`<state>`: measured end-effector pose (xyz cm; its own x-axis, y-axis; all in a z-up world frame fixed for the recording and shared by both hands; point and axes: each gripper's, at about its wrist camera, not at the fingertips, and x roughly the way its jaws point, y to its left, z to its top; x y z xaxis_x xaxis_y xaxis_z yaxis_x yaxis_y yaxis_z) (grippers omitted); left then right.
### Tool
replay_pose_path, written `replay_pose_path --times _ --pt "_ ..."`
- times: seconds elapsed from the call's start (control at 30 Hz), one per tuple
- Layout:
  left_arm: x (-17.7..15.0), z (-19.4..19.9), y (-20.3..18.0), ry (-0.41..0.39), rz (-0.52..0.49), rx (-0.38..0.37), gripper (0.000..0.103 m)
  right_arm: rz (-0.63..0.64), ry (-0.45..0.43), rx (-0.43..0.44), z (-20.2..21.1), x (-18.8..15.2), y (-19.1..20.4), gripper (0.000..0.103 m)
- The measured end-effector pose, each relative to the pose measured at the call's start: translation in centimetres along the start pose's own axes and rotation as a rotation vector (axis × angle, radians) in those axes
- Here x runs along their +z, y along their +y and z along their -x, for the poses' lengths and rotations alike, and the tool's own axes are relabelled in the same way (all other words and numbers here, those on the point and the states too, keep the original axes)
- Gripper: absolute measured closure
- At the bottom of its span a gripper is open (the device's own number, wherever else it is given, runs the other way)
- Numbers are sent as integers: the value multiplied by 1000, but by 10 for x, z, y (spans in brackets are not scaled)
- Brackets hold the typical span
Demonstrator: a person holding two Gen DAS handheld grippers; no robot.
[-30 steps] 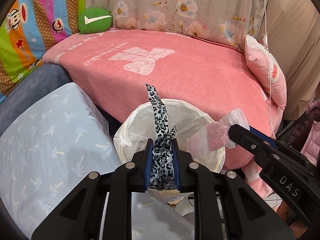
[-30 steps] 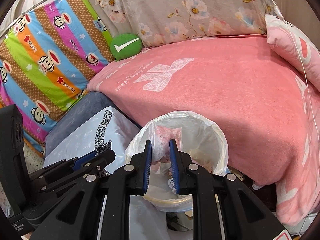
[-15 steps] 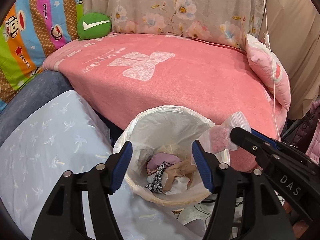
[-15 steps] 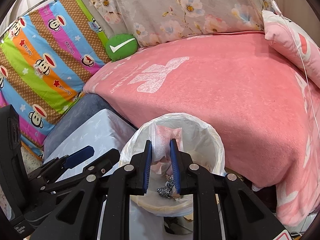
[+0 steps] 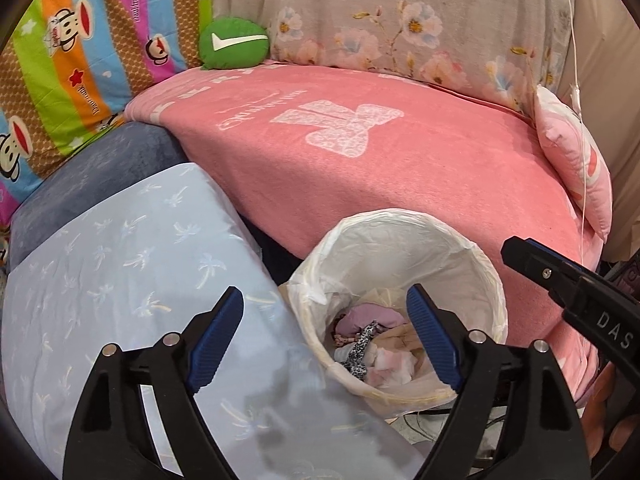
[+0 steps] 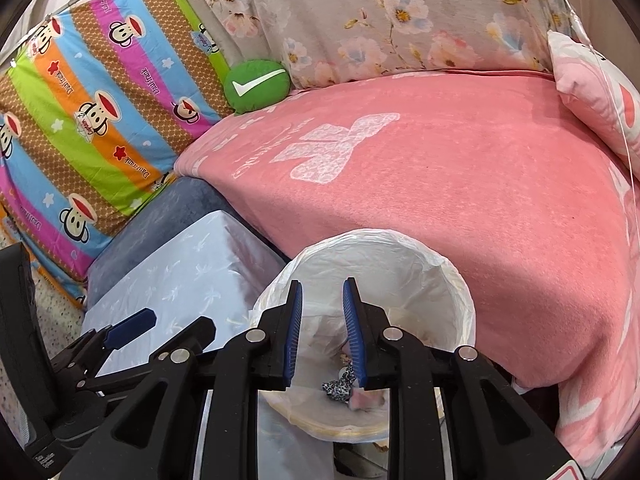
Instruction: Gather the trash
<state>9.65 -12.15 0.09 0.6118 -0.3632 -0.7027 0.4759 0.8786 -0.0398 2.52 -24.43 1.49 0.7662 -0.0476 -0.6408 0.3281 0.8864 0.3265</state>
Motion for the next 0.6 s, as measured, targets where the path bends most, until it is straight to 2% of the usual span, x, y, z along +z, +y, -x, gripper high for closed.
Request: replay_pose_path --times 0.13,0.43,0.53,0.6 --pt "-3 4 7 -8 11 31 15 19 8 -2 0 -1 6 71" --pt "-16 11 15 -8 23 93 14 127 23 -60 10 -17 23 57" --pt "-20 14 17 -3 34 102 14 160 18 -93 14 -25 26 45" --pt "-23 17 18 -2 34 112 13 174 17 -111 17 -28 27 42"
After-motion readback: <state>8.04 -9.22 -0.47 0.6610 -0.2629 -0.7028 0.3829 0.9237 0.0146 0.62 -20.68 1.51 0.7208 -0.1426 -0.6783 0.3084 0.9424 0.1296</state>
